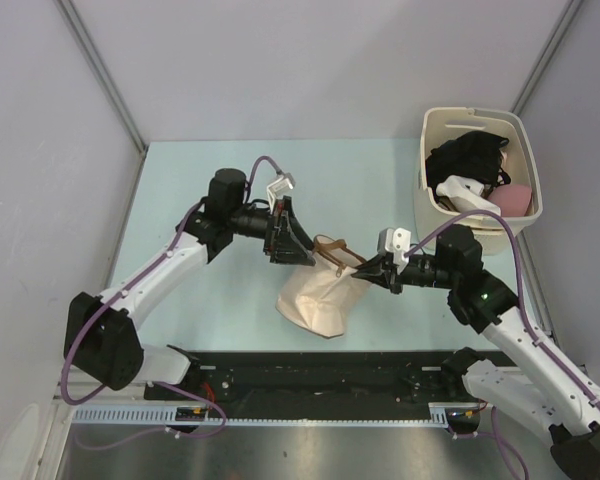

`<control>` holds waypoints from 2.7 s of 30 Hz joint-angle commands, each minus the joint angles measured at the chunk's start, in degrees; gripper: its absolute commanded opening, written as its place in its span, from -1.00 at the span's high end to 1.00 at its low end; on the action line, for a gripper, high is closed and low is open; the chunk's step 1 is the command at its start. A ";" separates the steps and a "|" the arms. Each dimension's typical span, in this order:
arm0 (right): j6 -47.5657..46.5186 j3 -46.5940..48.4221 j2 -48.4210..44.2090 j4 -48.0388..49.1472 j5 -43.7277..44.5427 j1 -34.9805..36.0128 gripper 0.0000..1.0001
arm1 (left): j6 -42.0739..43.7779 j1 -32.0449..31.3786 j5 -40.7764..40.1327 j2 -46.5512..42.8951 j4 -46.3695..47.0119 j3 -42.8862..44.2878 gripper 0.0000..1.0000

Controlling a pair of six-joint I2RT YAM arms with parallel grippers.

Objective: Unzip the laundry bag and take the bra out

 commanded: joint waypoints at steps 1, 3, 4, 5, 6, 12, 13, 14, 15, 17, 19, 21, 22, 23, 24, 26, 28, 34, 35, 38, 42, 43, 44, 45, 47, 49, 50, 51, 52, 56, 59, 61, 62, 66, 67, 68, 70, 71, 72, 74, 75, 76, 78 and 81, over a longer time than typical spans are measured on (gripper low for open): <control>0.19 0.77 0.22 4.75 -0.49 -0.65 1.00 | 2.51 -0.50 6.44 -0.52 -0.12 1.94 -0.47; -0.16 0.68 0.58 4.75 -0.49 -0.83 1.00 | 2.34 -0.59 6.27 -0.70 0.32 1.67 -0.38; -0.16 0.68 0.93 4.92 -0.49 -0.83 1.00 | 2.16 -0.59 5.92 -0.52 0.32 1.67 -0.33; -0.16 0.68 1.02 5.01 -0.66 -0.92 1.00 | 1.99 -0.68 5.57 -0.52 0.41 1.67 -0.25; -0.16 0.68 1.10 5.10 -0.75 -1.01 1.00 | 1.90 -0.60 5.22 -0.44 0.32 1.67 -0.16; -0.07 0.68 1.54 5.19 -0.49 -1.18 1.00 | 1.02 -0.68 1.87 0.35 -0.12 2.90 0.28; -0.07 0.68 1.46 5.19 -0.57 -1.18 1.00 | 1.02 -0.60 1.44 0.53 -0.29 3.25 0.32; -0.07 0.68 1.46 5.19 -0.66 -1.18 1.00 | 1.02 -0.68 0.56 0.62 -0.90 3.78 0.37; -0.07 0.77 1.46 5.19 -0.58 -1.18 1.00 | 1.28 -0.60 0.38 0.62 -1.08 4.04 0.50; -0.07 0.77 1.37 5.10 -0.31 -1.27 1.00 | 2.07 -0.60 -1.72 0.36 -2.66 5.09 0.57; 0.02 0.68 1.19 4.75 0.39 -1.36 1.00 | 2.86 -0.59 -2.26 0.27 -3.90 5.71 0.64; -0.33 0.68 1.19 3.88 0.57 -1.45 1.00 | 3.92 -0.59 -3.66 0.01 -5.73 6.15 0.67; -0.68 0.68 1.19 3.61 0.48 -1.45 1.00 | 4.09 -0.59 -4.01 -0.08 -5.92 6.24 0.67; -0.77 0.77 1.19 3.35 0.39 -1.53 1.00 | 4.70 -0.59 -5.06 -0.34 -6.70 6.42 0.75; -0.95 0.77 1.19 2.82 0.39 -1.54 1.00 | 5.23 -0.51 -5.68 -0.35 -7.75 6.59 0.83; -1.21 0.77 1.19 2.38 0.57 -1.62 1.00 | 5.50 -0.51 -6.56 -0.43 -8.64 6.94 0.99; -1.13 0.77 1.19 2.38 1.62 -1.62 1.00 | 5.33 -0.59 -6.30 -0.52 -8.47 6.68 0.99; -1.57 0.77 0.23 2.29 2.41 -1.62 1.00 | 6.03 0.02 -13.50 -2.10 -10.31 6.60 0.99; -1.57 0.77 -0.04 2.29 2.50 -1.62 1.00 | 5.33 0.37 -14.73 -2.10 -10.14 6.42 0.99; -1.04 0.68 -1.17 2.46 2.94 -1.62 1.00 | 0.86 2.30 -19.74 -1.75 -8.04 5.54 0.99; 1.76 0.77 -3.72 3.87 1.28 -1.62 1.00 | -4.07 4.32 -24.13 -1.14 -4.35 3.96 0.99; 2.21 0.68 -4.34 4.05 0.23 -1.62 1.00 | -4.95 5.11 -24.84 -1.14 -3.47 3.17 0.99; 2.82 0.77 -5.56 4.22 -0.39 -1.54 1.00 | -6.70 5.38 -25.37 -0.96 -2.24 2.73 0.99; 3.35 0.68 -6.10 4.05 -1.01 -1.54 1.00 | -7.58 5.73 -25.90 -0.96 -0.49 2.29 0.99; 4.32 0.77 -6.80 3.18 -2.94 -1.62 1.00 | -9.52 6.08 -26.86 -0.44 0.67 1.94 0.99; 4.24 0.59 -6.90 1.51 -3.30 -1.54 1.00 | -10.75 6.26 -26.87 0.09 2.59 1.76 0.99; 3.36 0.59 -6.72 -0.42 -2.95 -1.54 1.00 | -12.15 6.17 -26.52 0.27 3.21 1.67 0.99; 2.83 0.59 -5.93 -1.13 -2.51 -1.62 1.00 | -12.86 6.17 -25.65 0.53 4.18 1.50 0.99; 2.48 0.59 -5.67 -1.66 -1.38 -1.62 1.00 | -13.65 6.26 -25.20 0.36 6.36 0.71 0.99; 0.72 0.07 -4.87 -1.32 1.00 -1.54 1.00 | -16.64 6.17 -22.65 0.18 10.51 -0.96 0.99; 0.72 0.07 -4.61 0.17 0.48 -1.54 1.00 | -16.12 6.17 -18.97 0.27 10.95 -1.49 0.99; 0.81 0.07 -4.35 0.71 0.22 -1.62 1.00 | -16.03 6.26 -15.64 -0.34 12.00 -2.71 0.99; 0.81 0.15 -3.74 1.06 0.30 -1.54 1.00 | -16.03 6.26 -13.70 -0.35 13.66 -3.07 0.99; 0.54 0.07 -1.97 1.41 1.80 -1.54 1.00 | -16.56 6.26 -6.31 -0.78 14.83 -4.13 0.50; 0.20 0.07 -1.80 1.41 1.71 -1.54 1.00 | -15.17 6.26 -5.78 -1.22 14.04 -4.22 -0.05; 0.19 0.15 -1.71 1.67 1.80 -1.62 1.00 | -14.46 6.17 -5.25 -2.79 13.25 -4.22 -0.32; 0.02 0.07 -1.71 2.11 2.15 -1.71 1.00 | -13.14 5.82 -4.46 -4.29 12.10 -4.48 -0.95; -0.07 0.07 -1.62 2.46 2.41 -1.62 1.00 | -12.61 5.65 -3.67 -5.61 11.75 -4.39 -1.00; -0.16 0.07 -1.27 2.81 3.02 -1.71 1.00 | -11.73 5.38 -3.32 -6.32 10.18 -3.96 -1.00; -0.33 0.07 -1.01 3.78 3.47 -1.62 1.00 | -8.66 4.86 -1.92 -7.46 8.85 -3.87 -1.00; -0.42 0.07 -0.57 4.22 3.64 -1.62 1.00 | -6.73 3.90 -1.91 -8.25 6.84 -3.52 -1.00; -0.34 0.07 -0.39 4.66 3.64 -1.62 1.00 | -0.80 3.45 -2.26 -8.34 0.21 -2.21 -1.00; 0.10 0.07 0.13 6.24 3.47 -1.62 1.00 | 5.30 1.96 -6.53 -7.56 -6.42 -0.54 -1.00; 1.51 0.07 0.66 9.23 2.77 -1.80 1.00 | 10.17 1.95 -15.50 -4.57 -15.41 -1.31 -1.00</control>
